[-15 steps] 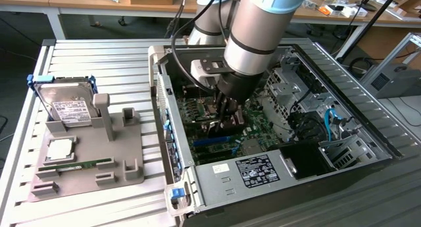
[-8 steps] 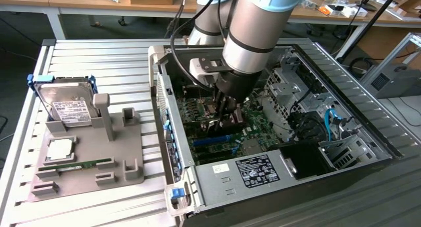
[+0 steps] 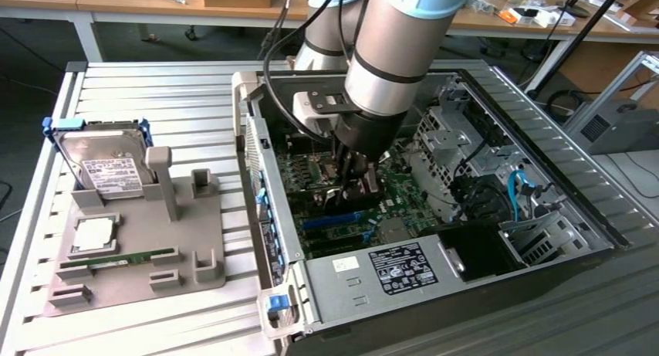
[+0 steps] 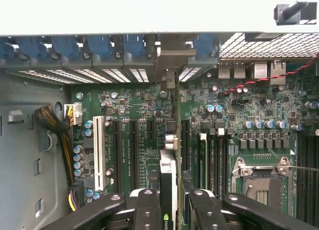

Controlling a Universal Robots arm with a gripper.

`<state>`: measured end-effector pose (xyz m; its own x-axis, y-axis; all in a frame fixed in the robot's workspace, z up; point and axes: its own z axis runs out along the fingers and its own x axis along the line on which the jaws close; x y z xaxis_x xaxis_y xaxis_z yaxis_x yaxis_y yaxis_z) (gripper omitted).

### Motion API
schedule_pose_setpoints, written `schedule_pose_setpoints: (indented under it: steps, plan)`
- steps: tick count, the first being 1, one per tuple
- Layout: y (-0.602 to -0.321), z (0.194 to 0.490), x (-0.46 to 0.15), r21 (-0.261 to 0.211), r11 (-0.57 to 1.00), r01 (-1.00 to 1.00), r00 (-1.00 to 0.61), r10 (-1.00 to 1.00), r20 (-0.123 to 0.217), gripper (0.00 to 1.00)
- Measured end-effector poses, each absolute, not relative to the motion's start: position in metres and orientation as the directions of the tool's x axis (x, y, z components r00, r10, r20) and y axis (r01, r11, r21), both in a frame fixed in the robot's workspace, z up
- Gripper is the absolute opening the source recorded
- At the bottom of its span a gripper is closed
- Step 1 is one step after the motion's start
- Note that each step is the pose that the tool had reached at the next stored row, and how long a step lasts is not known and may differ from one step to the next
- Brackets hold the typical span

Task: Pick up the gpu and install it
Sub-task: 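Insert the gpu into the slot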

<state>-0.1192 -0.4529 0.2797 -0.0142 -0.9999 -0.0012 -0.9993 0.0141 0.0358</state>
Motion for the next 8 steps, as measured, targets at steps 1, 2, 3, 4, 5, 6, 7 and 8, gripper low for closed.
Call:
schedule_pose_setpoints:
  steps: [1,2,3,4,5,6,7,8]
  plan:
    - [-0.4529,0.2795,-0.1192,0.036,0.014,-0.999,-0.014,-1.0,-0.001,0.27]
    - [-0.453,0.2793,-0.1192,0.036,0.014,-0.999,-0.014,-1.0,-0.002,0.27]
    - [-0.453,0.279,-0.1193,0.036,0.014,-0.999,-0.014,-1.0,-0.002,0.27]
    - [-0.453,0.2786,-0.1193,0.036,0.014,-0.999,-0.014,-1.0,-0.003,0.27]
    - [-0.4531,0.278,-0.1192,0.036,0.014,-0.999,-0.014,-1.0,-0.003,0.27]
    - [-0.4531,0.2773,-0.1192,0.036,0.014,-0.999,-0.014,-1.0,-0.003,0.27]
    - [-0.4531,0.2762,-0.1192,0.036,0.014,-0.999,-0.014,-1.0,-0.004,0.27]
    - [-0.4533,0.2753,-0.1192,0.036,0.014,-0.999,-0.014,-1.0,-0.005,0.27]
